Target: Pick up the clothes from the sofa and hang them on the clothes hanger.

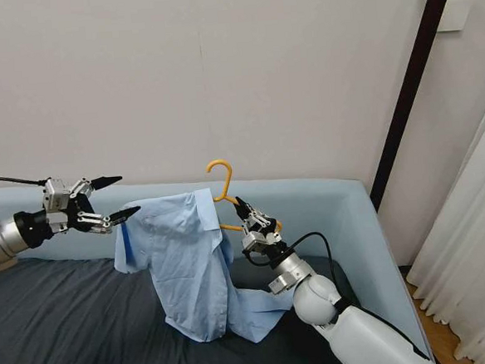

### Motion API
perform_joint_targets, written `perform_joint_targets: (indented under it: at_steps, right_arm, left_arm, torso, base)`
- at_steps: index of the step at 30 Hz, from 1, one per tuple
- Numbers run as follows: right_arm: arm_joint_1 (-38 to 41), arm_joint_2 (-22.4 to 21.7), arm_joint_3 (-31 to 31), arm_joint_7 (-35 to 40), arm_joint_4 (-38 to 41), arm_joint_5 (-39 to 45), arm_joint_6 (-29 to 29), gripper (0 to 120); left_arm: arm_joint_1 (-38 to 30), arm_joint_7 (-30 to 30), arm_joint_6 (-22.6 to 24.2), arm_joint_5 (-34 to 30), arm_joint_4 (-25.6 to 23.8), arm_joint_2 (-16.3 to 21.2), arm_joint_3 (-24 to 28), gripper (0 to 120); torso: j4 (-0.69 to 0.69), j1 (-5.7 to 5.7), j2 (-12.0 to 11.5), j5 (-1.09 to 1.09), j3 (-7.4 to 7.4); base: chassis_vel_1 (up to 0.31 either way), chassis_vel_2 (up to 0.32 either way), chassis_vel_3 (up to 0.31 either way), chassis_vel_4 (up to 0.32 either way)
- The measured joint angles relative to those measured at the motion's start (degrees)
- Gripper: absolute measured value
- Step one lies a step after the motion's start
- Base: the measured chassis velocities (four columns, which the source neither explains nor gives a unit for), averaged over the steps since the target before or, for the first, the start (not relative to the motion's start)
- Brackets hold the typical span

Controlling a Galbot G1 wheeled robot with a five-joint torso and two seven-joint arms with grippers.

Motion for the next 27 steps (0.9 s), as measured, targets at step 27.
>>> perform_joint_targets:
  at_steps: [27]
  right_arm:
    - [-0.2,2.1,1.6,-2.4,-2.8,-10.2,6.2,5]
  left_arm:
    - [-28.9,7.8,3.8,12.0,11.8,-14.9,30.4,71]
  torso:
    - [-0.01,0.0,0.0,0.01,0.0]
  base:
    - [0.0,0.0,0.0,0.0]
